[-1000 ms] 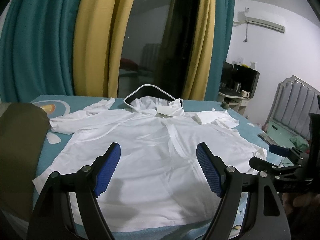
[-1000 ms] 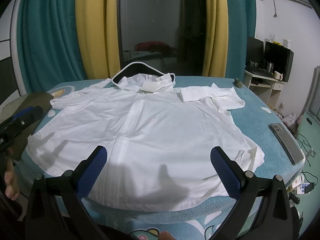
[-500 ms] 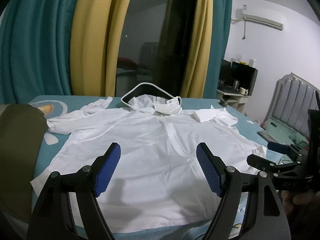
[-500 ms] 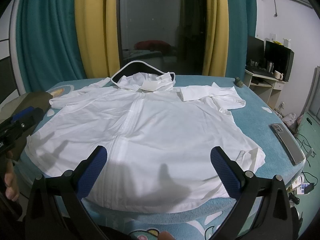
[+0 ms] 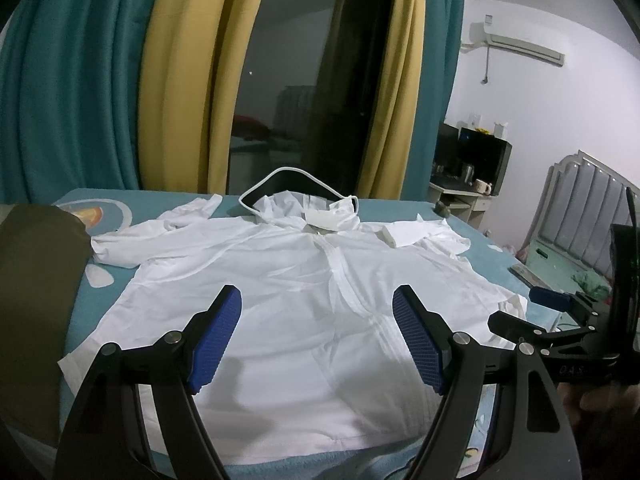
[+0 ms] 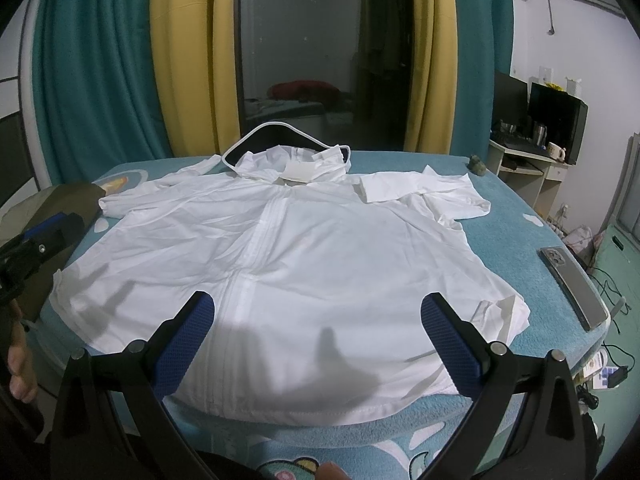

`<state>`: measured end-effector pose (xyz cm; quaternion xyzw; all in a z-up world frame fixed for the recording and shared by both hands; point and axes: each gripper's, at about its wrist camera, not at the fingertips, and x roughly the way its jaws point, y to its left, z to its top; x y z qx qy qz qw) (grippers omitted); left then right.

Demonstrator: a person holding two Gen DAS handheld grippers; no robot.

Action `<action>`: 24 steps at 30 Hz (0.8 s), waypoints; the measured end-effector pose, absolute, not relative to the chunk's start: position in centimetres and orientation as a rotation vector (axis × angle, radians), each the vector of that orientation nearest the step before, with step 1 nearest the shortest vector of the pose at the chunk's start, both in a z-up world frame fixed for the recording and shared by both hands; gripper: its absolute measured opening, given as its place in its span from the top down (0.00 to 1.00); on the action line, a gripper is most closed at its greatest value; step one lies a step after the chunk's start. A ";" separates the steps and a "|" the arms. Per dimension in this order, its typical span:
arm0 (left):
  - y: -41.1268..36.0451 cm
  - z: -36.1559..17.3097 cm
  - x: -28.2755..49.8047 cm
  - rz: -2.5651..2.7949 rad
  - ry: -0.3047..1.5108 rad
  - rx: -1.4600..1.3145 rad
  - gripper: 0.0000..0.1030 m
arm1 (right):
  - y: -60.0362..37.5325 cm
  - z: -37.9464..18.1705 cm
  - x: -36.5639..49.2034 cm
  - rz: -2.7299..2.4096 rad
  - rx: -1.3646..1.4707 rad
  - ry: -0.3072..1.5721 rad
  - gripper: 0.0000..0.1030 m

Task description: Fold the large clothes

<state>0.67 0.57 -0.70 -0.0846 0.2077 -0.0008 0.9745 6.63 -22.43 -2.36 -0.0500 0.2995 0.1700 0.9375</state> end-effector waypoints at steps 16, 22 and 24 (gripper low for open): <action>1.6 -0.4 1.2 -0.025 0.426 -0.208 0.21 | -22.9 -2.9 7.1 0.364 -0.102 0.632 0.01; 2.0 -1.0 4.5 -0.006 0.499 -0.190 0.21 | -23.5 -2.7 9.7 0.367 -0.136 0.630 0.01; 2.5 -1.1 6.0 0.007 0.516 -0.182 0.21 | -24.0 -2.4 11.2 0.355 -0.160 0.619 0.01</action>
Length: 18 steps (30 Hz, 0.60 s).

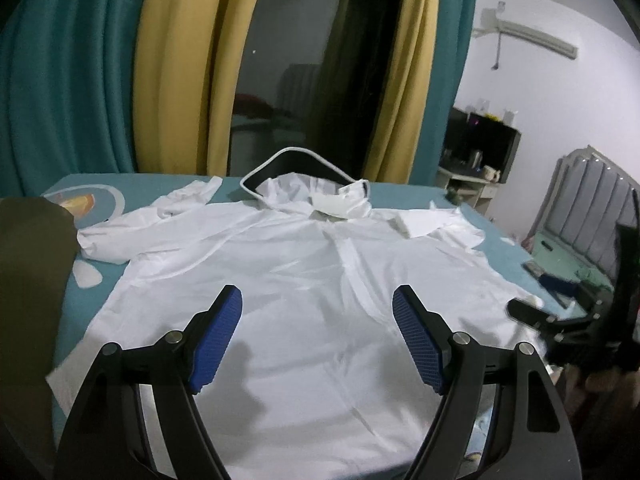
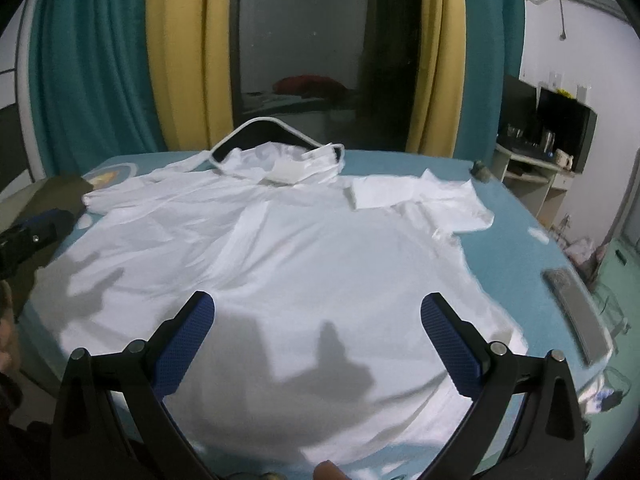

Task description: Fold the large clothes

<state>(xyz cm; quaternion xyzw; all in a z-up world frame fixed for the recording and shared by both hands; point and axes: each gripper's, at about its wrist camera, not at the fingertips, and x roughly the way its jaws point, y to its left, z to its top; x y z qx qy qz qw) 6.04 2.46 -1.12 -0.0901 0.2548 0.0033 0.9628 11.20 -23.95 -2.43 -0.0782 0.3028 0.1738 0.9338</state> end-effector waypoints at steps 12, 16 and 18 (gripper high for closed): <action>7.5 -2.3 14.8 0.077 0.574 -0.211 0.22 | -24.0 -2.8 23.7 0.356 -0.461 0.624 0.36; 9.0 -2.9 16.6 0.107 0.587 -0.221 0.22 | -22.2 -5.4 27.6 0.364 -0.616 0.661 0.42; 9.8 -3.2 17.4 0.127 0.595 -0.222 0.22 | -21.7 -6.3 29.1 0.374 -0.651 0.682 0.43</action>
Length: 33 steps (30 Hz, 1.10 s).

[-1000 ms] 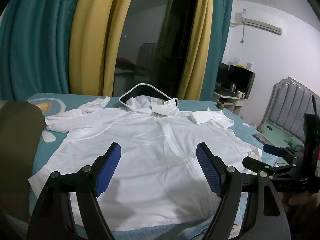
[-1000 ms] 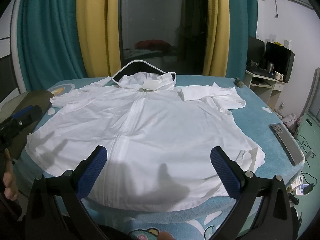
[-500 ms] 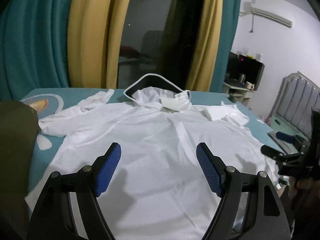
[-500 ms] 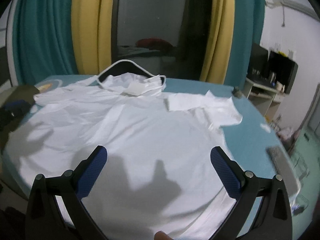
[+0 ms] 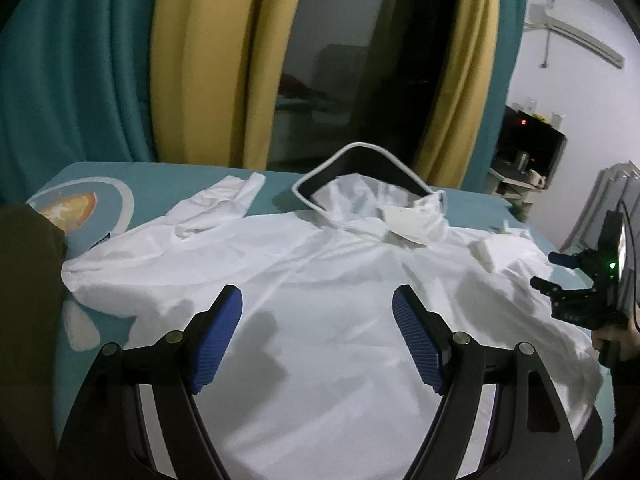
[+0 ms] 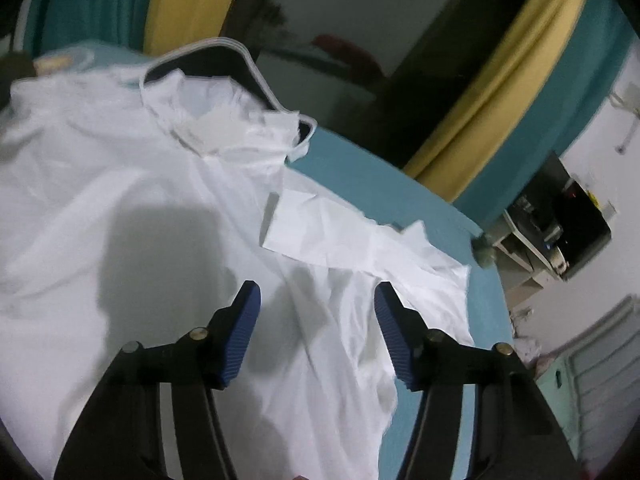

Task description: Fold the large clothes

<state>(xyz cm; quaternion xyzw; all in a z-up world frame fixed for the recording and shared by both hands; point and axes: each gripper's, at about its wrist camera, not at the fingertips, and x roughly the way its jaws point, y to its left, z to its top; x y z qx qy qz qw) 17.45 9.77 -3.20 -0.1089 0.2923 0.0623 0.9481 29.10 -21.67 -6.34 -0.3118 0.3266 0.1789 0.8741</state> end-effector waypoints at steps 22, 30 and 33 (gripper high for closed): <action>14.8 -5.2 18.7 0.144 0.614 -0.285 0.22 | -18.4 -4.1 36.0 0.499 -0.476 0.766 0.98; 17.2 -4.3 16.6 0.163 0.576 -0.309 0.22 | -10.0 1.7 31.8 0.650 -0.452 0.628 0.98; 18.0 -4.0 15.5 0.177 0.567 -0.307 0.22 | -5.9 2.4 30.3 0.707 -0.470 0.594 0.98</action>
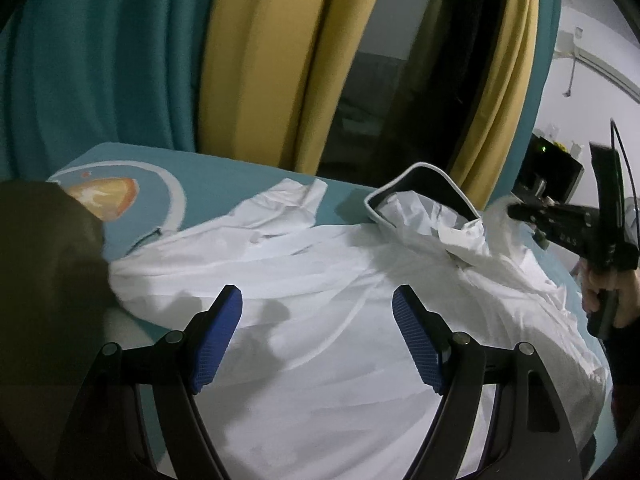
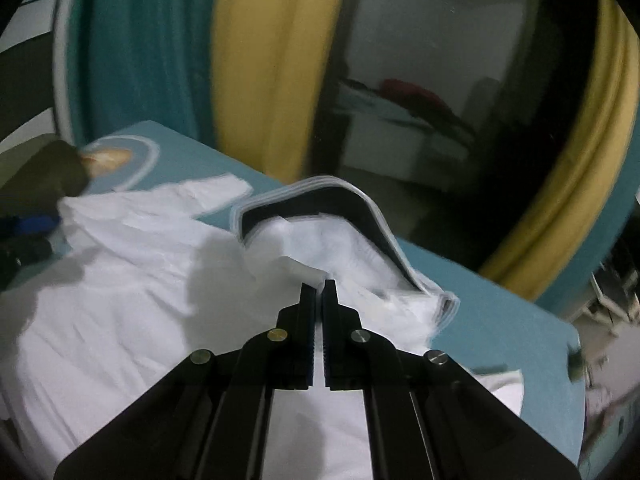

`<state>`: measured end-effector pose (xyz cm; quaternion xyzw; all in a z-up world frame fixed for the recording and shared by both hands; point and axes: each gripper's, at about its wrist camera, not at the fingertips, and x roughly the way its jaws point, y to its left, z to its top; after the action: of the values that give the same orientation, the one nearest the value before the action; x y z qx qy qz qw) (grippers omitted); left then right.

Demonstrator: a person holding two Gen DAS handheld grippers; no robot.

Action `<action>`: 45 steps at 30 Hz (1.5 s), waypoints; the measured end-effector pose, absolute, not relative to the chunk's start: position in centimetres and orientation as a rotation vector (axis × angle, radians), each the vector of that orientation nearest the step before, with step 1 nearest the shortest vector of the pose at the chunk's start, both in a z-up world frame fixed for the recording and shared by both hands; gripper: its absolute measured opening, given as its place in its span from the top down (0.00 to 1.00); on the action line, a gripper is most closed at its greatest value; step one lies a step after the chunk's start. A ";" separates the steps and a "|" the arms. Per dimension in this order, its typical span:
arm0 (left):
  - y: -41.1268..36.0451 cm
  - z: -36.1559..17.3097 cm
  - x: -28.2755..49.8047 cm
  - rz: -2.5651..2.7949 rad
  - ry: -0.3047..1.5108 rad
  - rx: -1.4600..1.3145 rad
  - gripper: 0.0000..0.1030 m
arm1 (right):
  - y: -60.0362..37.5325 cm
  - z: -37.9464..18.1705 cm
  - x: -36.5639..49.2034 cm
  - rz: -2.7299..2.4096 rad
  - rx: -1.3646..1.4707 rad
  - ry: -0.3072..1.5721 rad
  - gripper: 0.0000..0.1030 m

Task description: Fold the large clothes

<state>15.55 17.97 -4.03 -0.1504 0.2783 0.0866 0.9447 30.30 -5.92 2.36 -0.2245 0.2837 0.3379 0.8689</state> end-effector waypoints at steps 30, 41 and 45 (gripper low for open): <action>16.6 -5.8 24.2 0.043 0.760 -0.167 0.22 | -14.1 -4.6 32.4 0.535 -0.376 0.880 0.36; 21.6 -5.1 25.4 0.158 0.783 -0.104 0.29 | -19.8 -5.2 31.9 0.503 -0.285 0.934 0.35; 24.9 -3.5 28.0 0.182 0.764 -0.091 0.30 | -21.0 -3.3 31.5 0.487 -0.271 0.906 0.35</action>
<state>27.98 24.93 -3.49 -0.0444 0.3722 0.0886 0.9228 31.49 -21.02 -3.26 -0.1294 0.4321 0.2323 0.8617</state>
